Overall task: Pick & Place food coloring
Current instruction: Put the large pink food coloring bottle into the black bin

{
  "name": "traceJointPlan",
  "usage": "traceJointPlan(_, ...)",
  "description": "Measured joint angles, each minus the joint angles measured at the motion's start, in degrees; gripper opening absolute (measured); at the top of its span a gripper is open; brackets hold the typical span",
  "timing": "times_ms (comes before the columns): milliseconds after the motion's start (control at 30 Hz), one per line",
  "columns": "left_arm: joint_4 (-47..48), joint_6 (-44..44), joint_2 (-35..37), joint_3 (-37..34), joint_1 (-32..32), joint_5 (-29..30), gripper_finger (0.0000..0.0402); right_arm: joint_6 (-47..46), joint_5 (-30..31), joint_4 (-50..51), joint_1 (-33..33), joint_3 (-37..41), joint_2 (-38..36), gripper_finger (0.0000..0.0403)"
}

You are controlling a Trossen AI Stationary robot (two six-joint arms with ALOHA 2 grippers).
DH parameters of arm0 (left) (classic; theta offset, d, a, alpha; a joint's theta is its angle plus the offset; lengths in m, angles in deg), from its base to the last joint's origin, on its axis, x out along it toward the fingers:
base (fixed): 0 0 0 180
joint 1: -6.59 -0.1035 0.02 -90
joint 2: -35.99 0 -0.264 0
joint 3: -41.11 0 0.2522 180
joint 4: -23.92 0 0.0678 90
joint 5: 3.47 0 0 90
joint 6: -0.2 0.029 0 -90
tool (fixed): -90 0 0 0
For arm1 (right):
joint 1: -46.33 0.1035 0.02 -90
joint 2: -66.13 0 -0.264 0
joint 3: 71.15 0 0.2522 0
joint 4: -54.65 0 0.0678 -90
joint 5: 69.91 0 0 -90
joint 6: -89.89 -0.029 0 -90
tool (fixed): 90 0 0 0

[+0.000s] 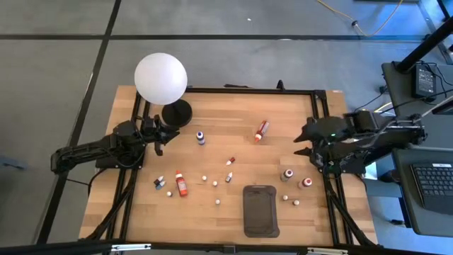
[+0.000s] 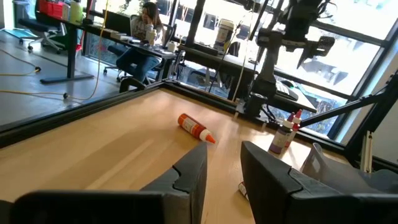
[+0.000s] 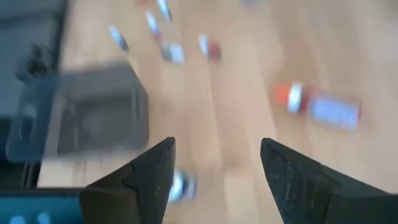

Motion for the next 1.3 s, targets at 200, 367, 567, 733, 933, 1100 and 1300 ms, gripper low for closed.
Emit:
traceJointPlan(200, 0.0, 0.03, 0.02, 0.0, -0.01, 0.0, 0.0095, -12.92, -0.02, 16.32, 5.04, -5.71, 9.06, 0.0237)
traceJointPlan(367, 0.0, 1.39, 0.02, 0.0, -0.02, 0.0, 0.0093, -18.08, -1.41, 16.4, 11.08, -5.83, 11.6, 0.0237)
traceJointPlan(567, 0.0, 1.49, 0.02, 0.0, -0.02, 0.0, 0.0091, -21.04, -0.95, 15.42, 21.47, -5.83, 14.01, 0.0237)
traceJointPlan(733, 0.0, 1.51, 0.02, 0.02, -0.02, 0.0, 0.0095, -25.24, 4.39, 15.26, 29.73, -5.33, 17.09, 0.0237)
traceJointPlan(933, 0.0, 1.51, 0.0, 0.0, -0.01, 0.0, 0.0094, -33.34, 4.65, 13.68, 35.94, -2.87, 21.48, 0.0237)
traceJointPlan(1100, 0.0, 1.51, 0.02, 0.0, 0.0, 0.0, 0.0094, -36.57, 4.63, 7.9, 39.21, 0.69, 24.02, 0.0237)
traceJointPlan(1300, 0.0, 1.51, 0.02, 0.0, 0.0, 0.0, 0.0093, -36.77, 4.95, 4.18, 40.04, 4.0, 26.47, 0.0237)
